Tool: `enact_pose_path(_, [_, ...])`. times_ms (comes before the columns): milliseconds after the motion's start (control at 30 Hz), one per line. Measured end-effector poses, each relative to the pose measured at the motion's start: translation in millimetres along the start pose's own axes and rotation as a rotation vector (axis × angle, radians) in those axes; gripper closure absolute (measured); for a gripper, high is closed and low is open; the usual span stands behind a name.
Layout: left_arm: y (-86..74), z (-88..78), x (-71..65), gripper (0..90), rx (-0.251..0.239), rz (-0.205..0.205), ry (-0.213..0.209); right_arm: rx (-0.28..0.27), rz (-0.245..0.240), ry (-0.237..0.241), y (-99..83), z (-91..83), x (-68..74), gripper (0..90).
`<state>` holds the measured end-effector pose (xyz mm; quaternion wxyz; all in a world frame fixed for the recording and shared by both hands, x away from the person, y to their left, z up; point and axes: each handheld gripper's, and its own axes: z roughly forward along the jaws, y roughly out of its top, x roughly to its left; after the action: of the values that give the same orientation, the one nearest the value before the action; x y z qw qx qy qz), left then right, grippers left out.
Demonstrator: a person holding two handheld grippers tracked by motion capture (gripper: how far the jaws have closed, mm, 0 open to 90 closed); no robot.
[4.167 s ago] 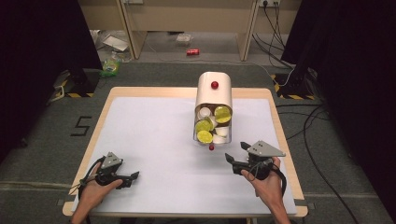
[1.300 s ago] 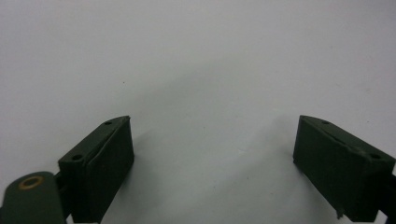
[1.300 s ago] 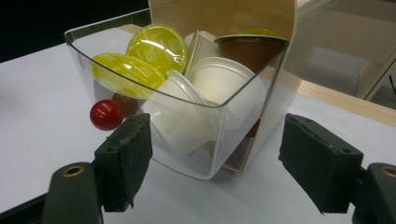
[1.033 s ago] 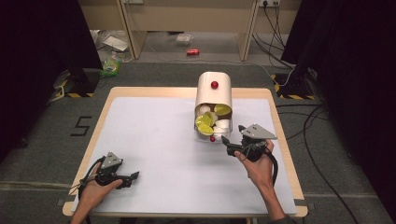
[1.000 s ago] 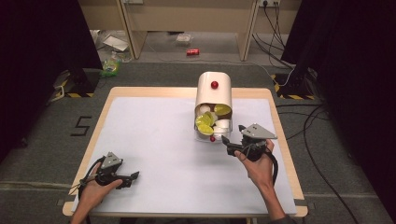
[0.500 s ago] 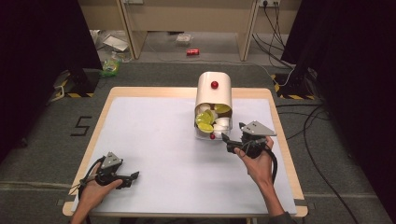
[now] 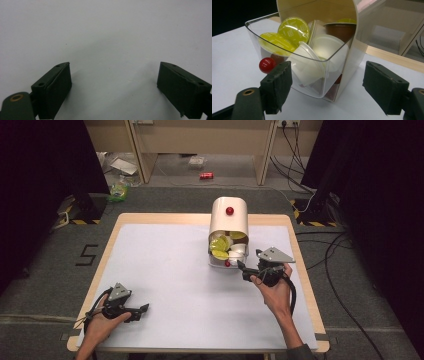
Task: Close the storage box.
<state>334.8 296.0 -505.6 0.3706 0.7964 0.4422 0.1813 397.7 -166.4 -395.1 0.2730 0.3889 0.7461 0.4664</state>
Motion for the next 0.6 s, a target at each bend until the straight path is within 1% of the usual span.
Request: enact_pose_path(600, [0.0, 0.0, 0.0, 11.5, 0.0, 0.0, 0.0, 0.0, 0.017, -0.018, 4.3, 10.2, -5.2, 23.9])
